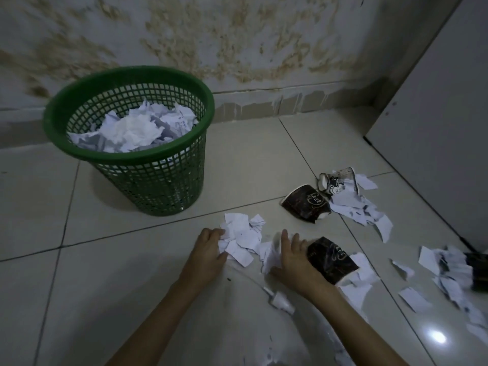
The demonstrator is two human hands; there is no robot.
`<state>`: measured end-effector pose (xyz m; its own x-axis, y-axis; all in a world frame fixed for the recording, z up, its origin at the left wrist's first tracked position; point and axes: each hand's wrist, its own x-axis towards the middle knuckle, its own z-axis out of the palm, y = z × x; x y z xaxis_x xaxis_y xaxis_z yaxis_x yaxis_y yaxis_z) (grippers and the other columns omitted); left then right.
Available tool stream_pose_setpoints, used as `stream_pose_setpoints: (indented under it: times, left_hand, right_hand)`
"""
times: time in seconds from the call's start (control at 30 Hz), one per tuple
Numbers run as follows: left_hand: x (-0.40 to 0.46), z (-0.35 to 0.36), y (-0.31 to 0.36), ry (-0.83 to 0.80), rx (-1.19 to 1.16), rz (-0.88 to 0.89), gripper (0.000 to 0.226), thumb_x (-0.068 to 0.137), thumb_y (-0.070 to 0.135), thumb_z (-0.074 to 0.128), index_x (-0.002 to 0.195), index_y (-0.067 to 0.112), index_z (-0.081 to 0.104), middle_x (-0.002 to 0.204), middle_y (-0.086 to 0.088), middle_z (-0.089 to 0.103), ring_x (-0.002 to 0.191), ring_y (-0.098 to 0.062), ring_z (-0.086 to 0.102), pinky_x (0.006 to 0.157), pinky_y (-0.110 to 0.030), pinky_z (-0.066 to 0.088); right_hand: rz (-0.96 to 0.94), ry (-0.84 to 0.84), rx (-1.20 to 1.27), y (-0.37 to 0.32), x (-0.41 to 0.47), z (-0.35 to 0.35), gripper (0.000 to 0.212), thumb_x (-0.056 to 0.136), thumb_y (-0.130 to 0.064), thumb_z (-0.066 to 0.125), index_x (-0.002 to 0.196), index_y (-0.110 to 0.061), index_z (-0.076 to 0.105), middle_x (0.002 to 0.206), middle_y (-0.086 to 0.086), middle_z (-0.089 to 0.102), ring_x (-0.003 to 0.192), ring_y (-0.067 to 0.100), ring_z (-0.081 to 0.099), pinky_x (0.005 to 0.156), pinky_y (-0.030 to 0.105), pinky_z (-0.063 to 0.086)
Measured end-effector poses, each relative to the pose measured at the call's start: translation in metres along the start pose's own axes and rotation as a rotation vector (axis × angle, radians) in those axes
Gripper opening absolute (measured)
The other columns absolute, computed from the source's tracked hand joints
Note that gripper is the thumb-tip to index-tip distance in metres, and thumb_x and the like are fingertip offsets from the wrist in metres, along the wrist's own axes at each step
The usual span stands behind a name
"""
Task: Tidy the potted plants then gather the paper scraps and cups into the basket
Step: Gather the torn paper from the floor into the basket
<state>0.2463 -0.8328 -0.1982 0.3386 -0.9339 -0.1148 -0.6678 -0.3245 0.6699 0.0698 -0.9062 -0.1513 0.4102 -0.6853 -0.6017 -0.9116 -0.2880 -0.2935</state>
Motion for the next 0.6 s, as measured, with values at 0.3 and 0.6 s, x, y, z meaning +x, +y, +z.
stream_pose_setpoints:
  times: [0.3,0.6]
  left_hand:
    - [0.008,-0.006,0.0,0.106,-0.258,-0.228,0.028,0.08,-0.007,0.056,0.104,0.006,0.051,0.1,-0.01,0.057,0.093,-0.025,0.061,0.078,-0.024,0.043]
    - [0.009,-0.009,0.003,0.304,-0.237,-0.312,0.022,0.079,-0.01,0.05,0.096,0.002,0.049,0.104,-0.018,0.051,0.102,-0.031,0.049,0.085,-0.032,0.039]
  right_hand:
    - [-0.005,0.117,0.384,-0.044,0.019,0.015,0.105,0.087,-0.041,0.058,0.143,-0.012,-0.025,0.152,0.021,-0.024,0.138,0.043,-0.025,0.112,0.057,0.004]
    - [-0.063,0.332,0.028,-0.096,0.072,0.055,0.083,0.086,-0.065,0.033,0.146,-0.032,-0.015,0.15,0.028,-0.022,0.135,0.049,-0.024,0.104,0.068,-0.009]
